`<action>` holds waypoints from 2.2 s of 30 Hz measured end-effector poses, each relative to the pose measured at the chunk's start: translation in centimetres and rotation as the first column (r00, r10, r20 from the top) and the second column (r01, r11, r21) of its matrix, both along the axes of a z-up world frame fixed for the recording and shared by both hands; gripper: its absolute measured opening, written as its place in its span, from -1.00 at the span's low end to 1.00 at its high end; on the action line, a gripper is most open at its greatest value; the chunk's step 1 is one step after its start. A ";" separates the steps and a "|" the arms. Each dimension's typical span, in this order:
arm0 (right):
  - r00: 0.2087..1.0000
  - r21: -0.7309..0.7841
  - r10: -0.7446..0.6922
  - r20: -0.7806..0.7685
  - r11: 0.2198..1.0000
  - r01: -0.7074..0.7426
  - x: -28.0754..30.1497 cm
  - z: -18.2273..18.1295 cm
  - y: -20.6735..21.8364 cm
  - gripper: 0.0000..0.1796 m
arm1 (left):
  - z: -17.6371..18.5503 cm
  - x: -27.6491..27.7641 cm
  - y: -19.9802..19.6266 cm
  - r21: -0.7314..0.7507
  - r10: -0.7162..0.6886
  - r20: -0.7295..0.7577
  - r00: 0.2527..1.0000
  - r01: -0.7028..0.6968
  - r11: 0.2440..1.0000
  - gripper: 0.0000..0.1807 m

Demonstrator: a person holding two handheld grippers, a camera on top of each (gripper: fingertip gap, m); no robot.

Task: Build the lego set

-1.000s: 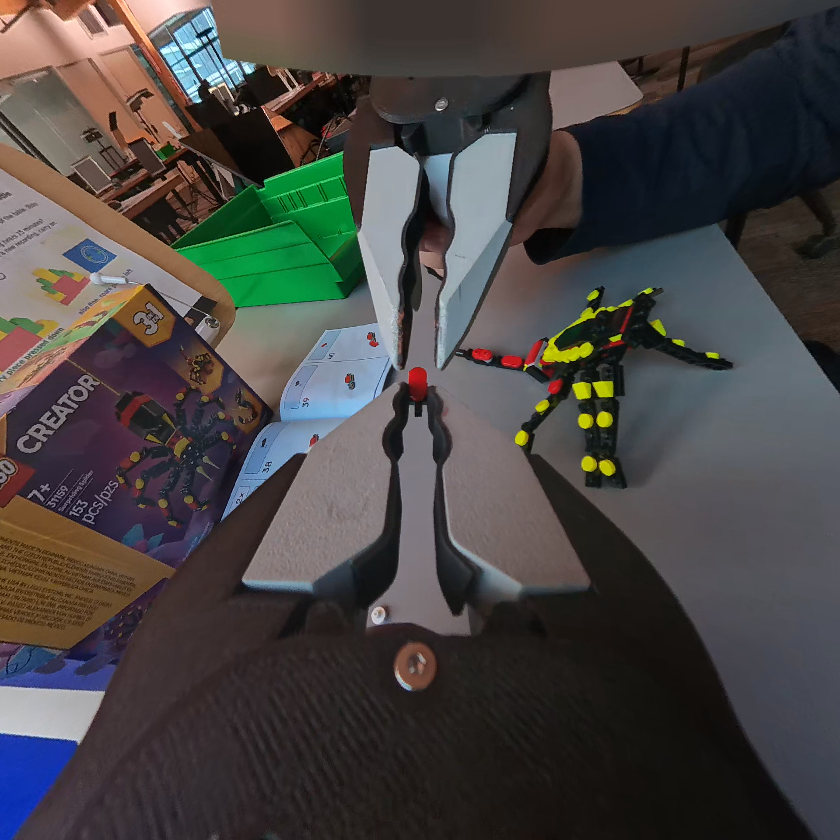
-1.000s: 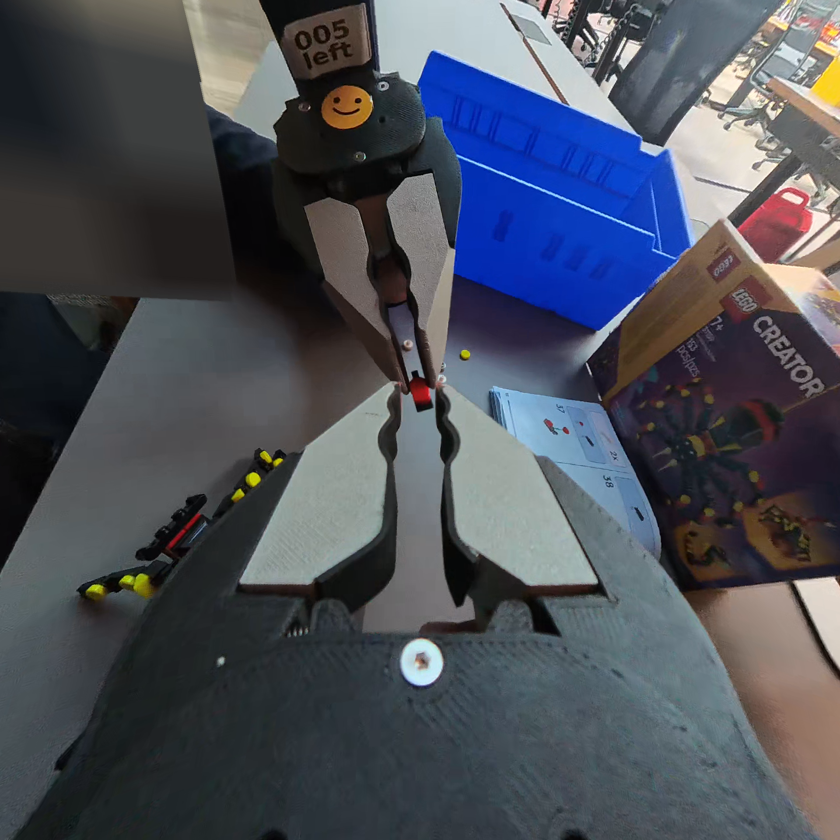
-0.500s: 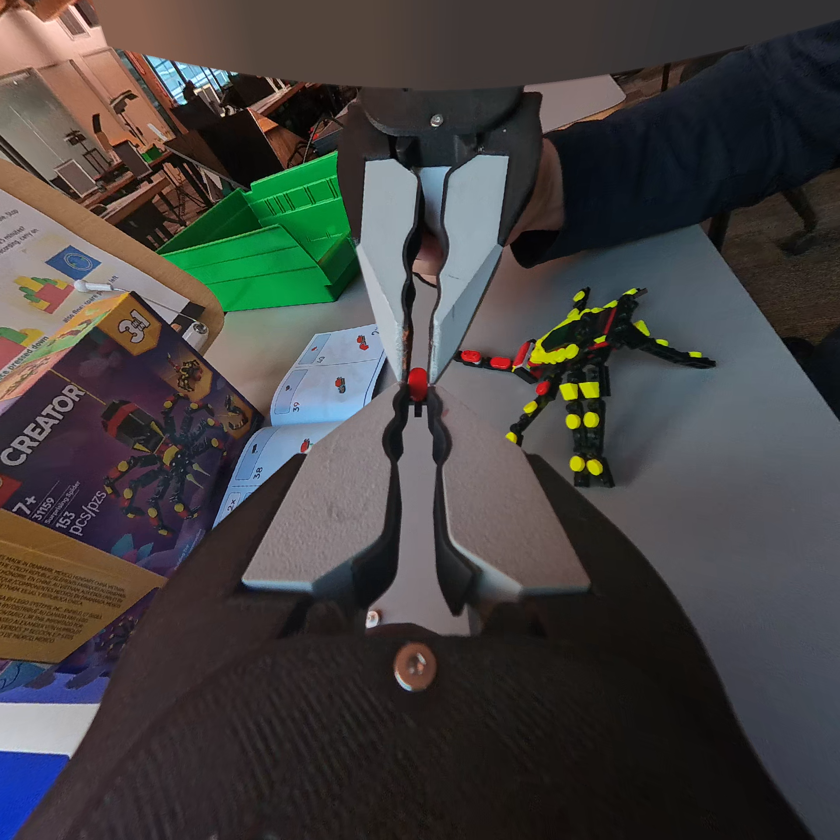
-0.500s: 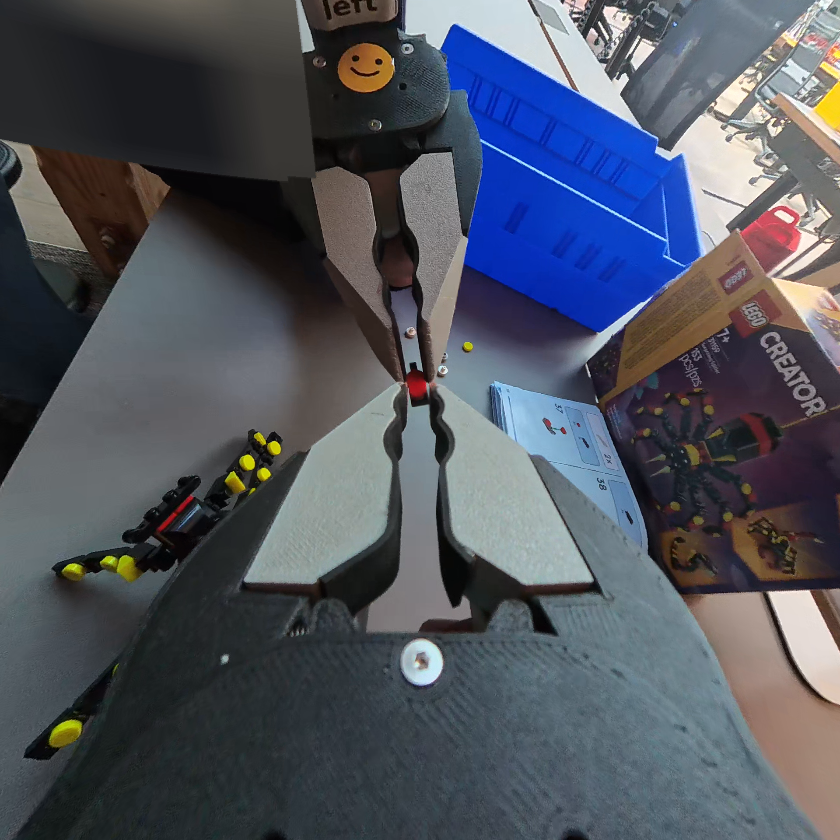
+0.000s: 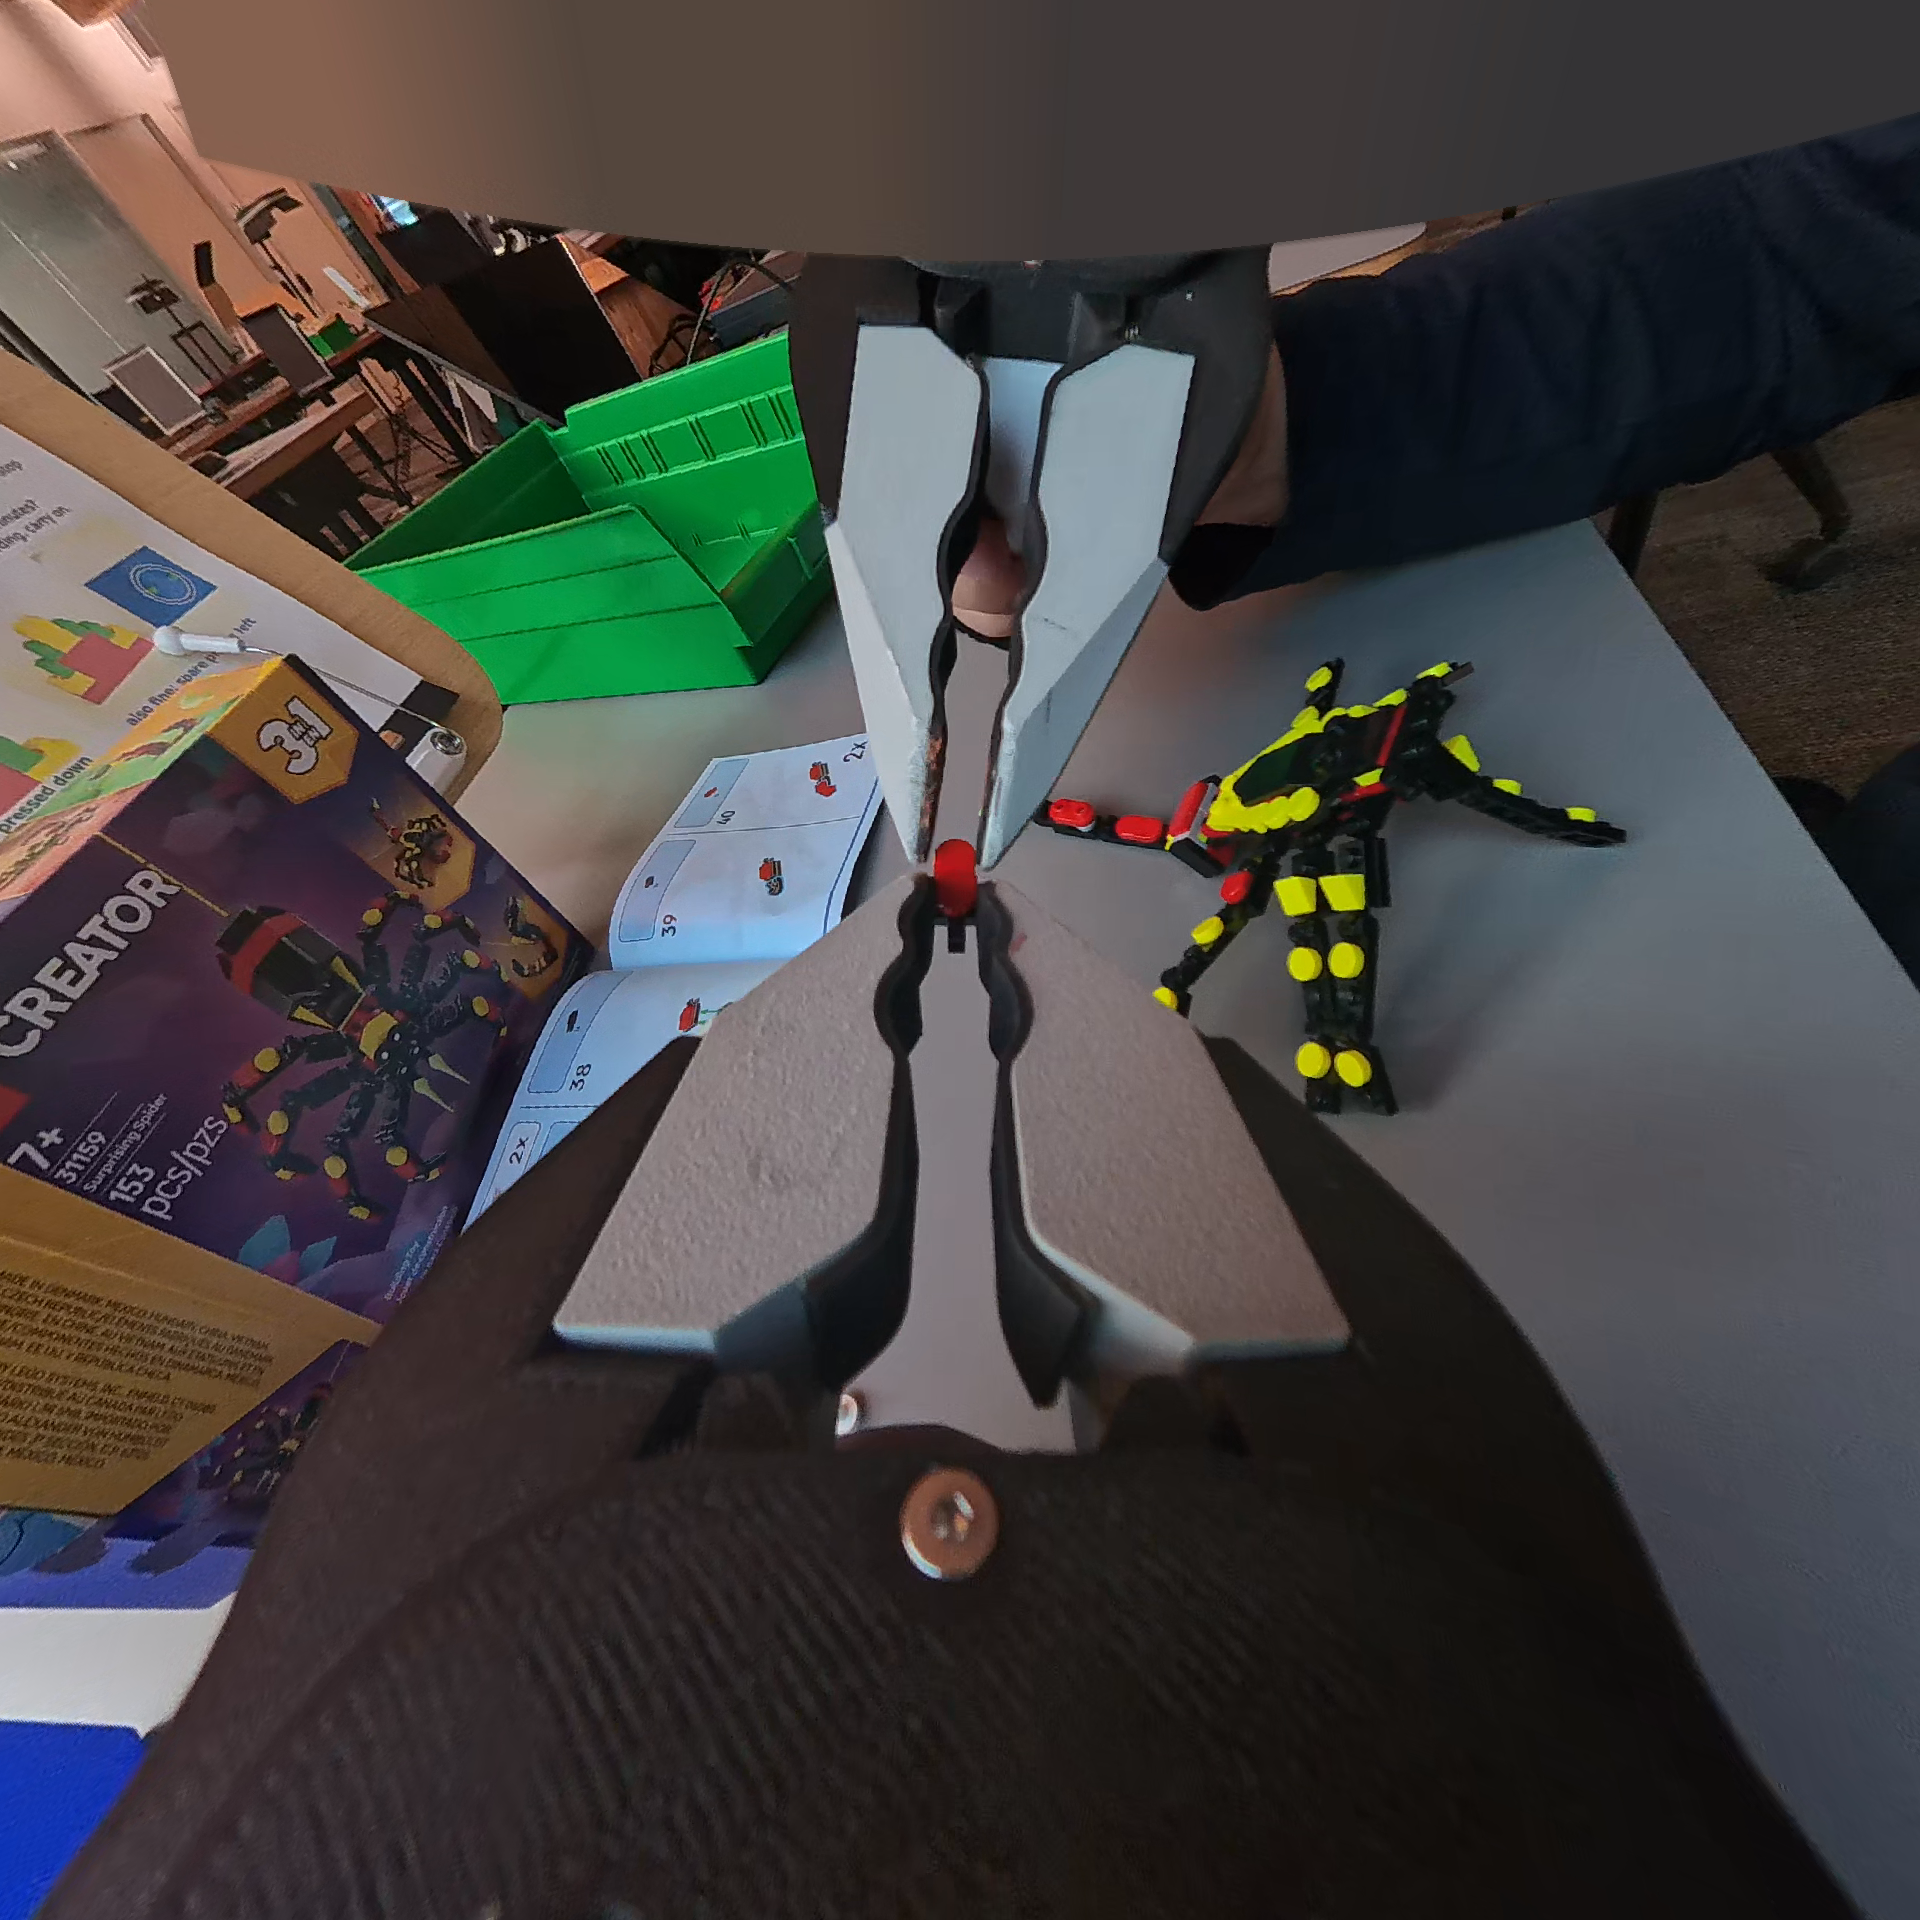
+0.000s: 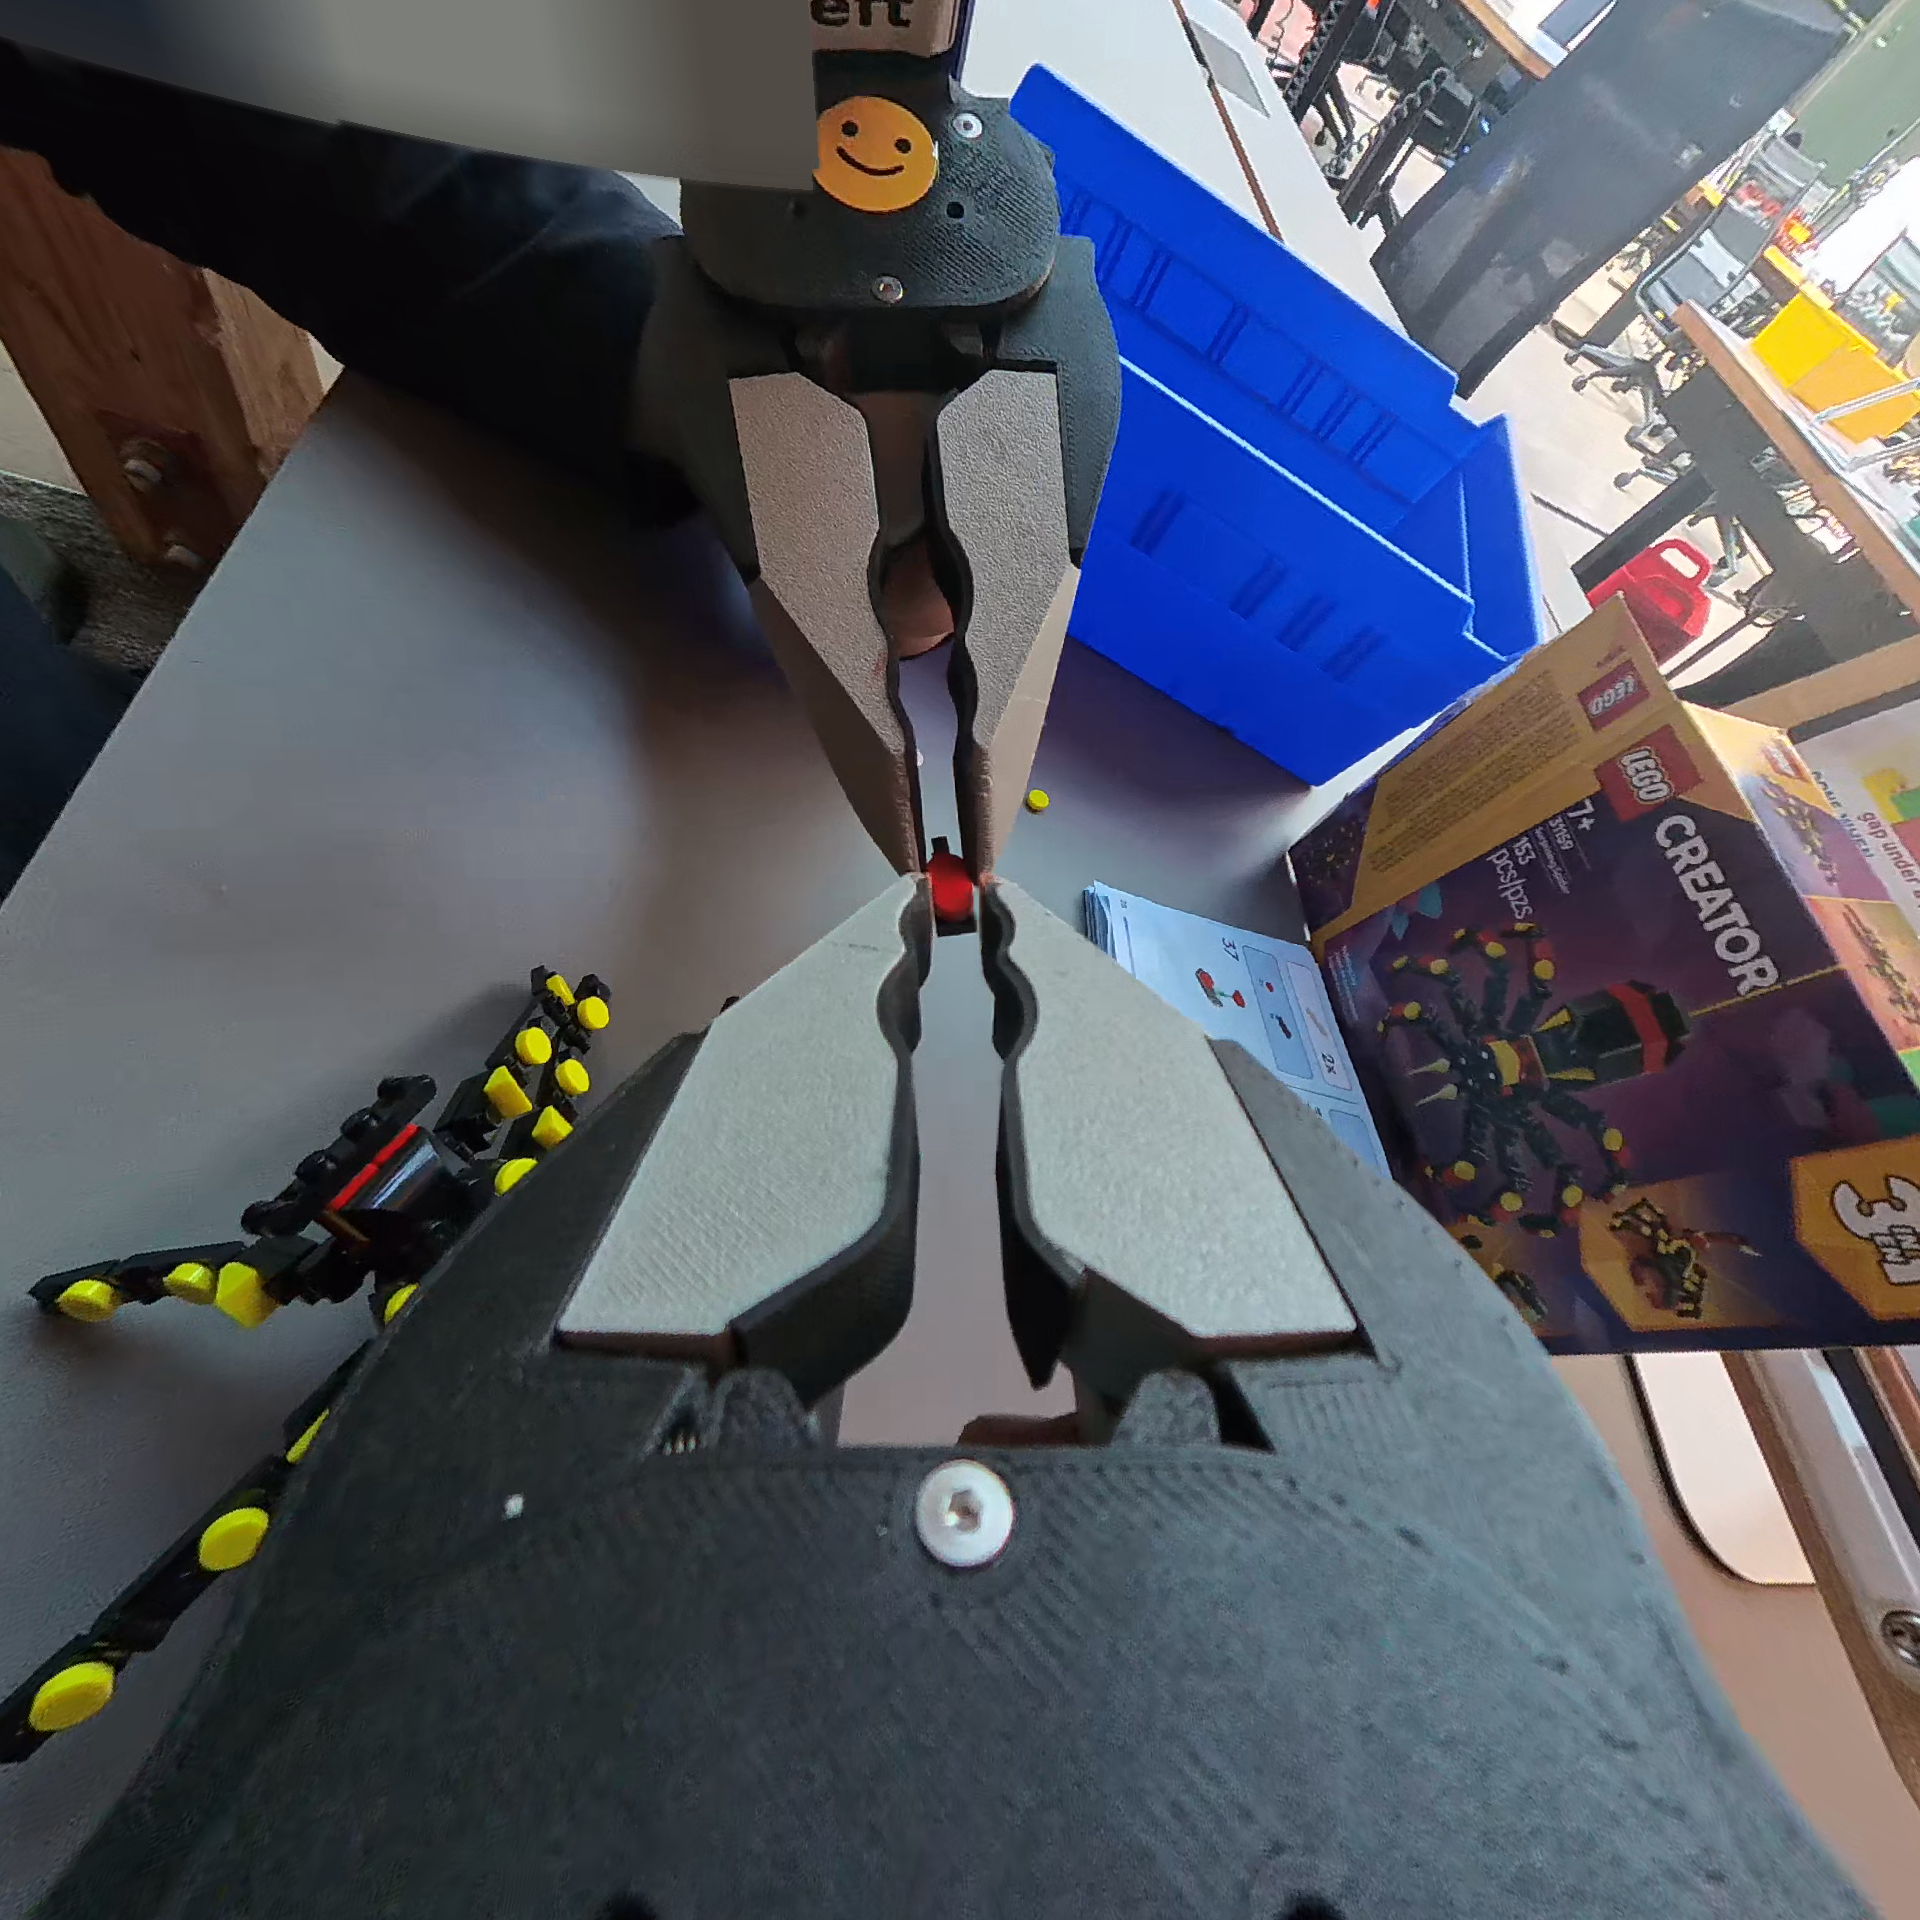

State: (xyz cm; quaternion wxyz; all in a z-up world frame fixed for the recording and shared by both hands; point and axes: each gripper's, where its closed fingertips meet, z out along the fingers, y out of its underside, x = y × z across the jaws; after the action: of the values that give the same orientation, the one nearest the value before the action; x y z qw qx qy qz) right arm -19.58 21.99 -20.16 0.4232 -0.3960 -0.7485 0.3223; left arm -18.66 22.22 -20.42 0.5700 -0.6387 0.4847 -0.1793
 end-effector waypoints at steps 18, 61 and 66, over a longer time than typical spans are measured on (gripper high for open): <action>0.999 0.071 0.052 -0.012 0.996 -0.051 0.3 -0.1 -0.8 -0.95 | 0.0 0.4 -0.7 -0.040 -0.052 0.024 0.998 0.053 0.998 -0.94; 0.993 0.012 0.116 -0.038 0.993 -0.115 0.8 0.3 -1.6 -0.95 | 0.4 0.8 -1.5 0.025 -0.081 -0.013 0.997 0.081 0.996 -0.94; 0.992 0.009 0.114 -0.054 0.993 -0.114 0.7 0.6 -1.6 -0.95 | 0.7 0.8 -1.5 0.006 -0.084 0.023 0.996 0.083 0.996 -0.94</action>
State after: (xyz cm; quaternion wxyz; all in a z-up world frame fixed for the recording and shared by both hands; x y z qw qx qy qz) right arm -18.85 20.36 -19.60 0.4256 -0.3424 -0.7590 0.3543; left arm -17.91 20.70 -19.71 0.5693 -0.6144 0.5046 -0.2092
